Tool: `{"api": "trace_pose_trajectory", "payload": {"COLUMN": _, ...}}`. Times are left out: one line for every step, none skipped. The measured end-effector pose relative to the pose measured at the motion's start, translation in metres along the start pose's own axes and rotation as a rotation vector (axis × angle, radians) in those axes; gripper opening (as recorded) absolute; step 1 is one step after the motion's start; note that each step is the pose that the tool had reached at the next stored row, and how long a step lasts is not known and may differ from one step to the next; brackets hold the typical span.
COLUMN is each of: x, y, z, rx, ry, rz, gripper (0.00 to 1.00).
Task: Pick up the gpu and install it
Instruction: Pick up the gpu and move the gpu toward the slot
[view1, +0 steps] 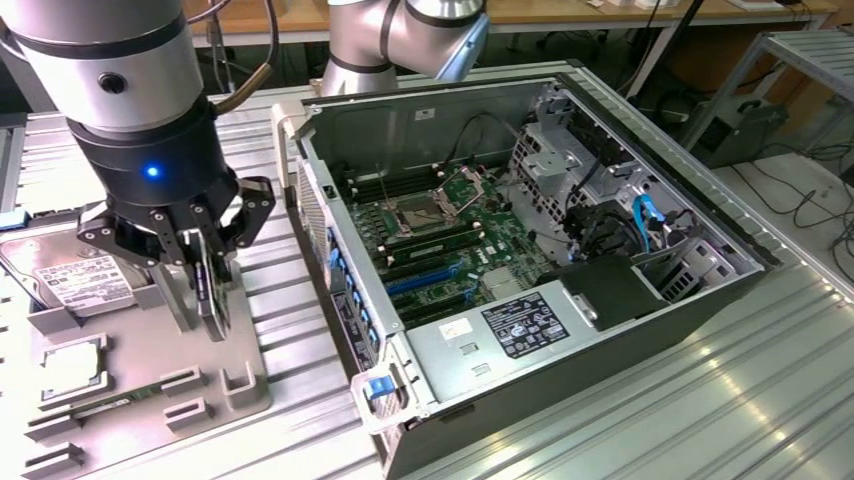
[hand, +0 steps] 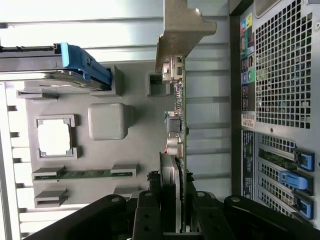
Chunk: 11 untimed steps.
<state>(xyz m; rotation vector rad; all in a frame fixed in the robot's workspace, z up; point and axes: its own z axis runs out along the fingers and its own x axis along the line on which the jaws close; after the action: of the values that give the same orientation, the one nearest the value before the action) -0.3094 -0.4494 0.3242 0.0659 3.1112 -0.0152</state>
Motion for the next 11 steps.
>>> {"api": "trace_pose_trajectory", "payload": {"x": -0.0001, "y": 0.0000, "z": -0.0008, "rx": 0.0004, "ry": -0.0001, "rz": 0.000, "gripper": 0.28}}
{"api": "trace_pose_trajectory", "payload": {"x": -0.0001, "y": 0.0000, "z": -0.0017, "rx": 0.0012, "ry": -0.0001, "rz": 0.000, "gripper": 0.28}}
{"api": "trace_pose_trajectory", "payload": {"x": -0.0001, "y": 0.0000, "z": -0.0027, "rx": 0.0026, "ry": -0.0002, "rz": 0.000, "gripper": 0.28}}
{"api": "trace_pose_trajectory", "payload": {"x": -0.0002, "y": 0.0000, "z": -0.0036, "rx": 0.0039, "ry": -0.0002, "rz": 0.000, "gripper": 0.28}}
{"api": "trace_pose_trajectory", "payload": {"x": -0.0002, "y": 0.0000, "z": -0.0047, "rx": 0.0048, "ry": -0.0002, "rz": 0.000, "gripper": 0.28}}
{"api": "trace_pose_trajectory", "payload": {"x": -0.0002, "y": 0.0000, "z": -0.0053, "rx": 0.0056, "ry": -0.0004, "rz": 0.000, "gripper": 0.28}}
{"api": "trace_pose_trajectory", "payload": {"x": -0.0003, "y": 0.0000, "z": -0.0057, "rx": 0.0066, "ry": -0.0004, "rz": 0.000, "gripper": 0.28}}
{"api": "trace_pose_trajectory", "payload": {"x": -0.0003, "y": 0.0000, "z": -0.0063, "rx": 0.0078, "ry": -0.0003, "rz": 0.000, "gripper": 0.28}}
{"api": "trace_pose_trajectory", "payload": {"x": -0.0003, "y": 0.0000, "z": -0.0073, "rx": 0.0107, "ry": -0.0005, "rz": 0.000, "gripper": 0.28}}
{"api": "trace_pose_trajectory", "payload": {"x": -0.0004, "y": 0.0000, "z": -0.0083, "rx": 0.0131, "ry": -0.0007, "rz": 0.000, "gripper": 0.28}}
{"api": "trace_pose_trajectory", "payload": {"x": -0.0004, "y": 0.0000, "z": -0.0089, "rx": 0.0143, "ry": -0.0008, "rz": 0.000, "gripper": 0.28}}
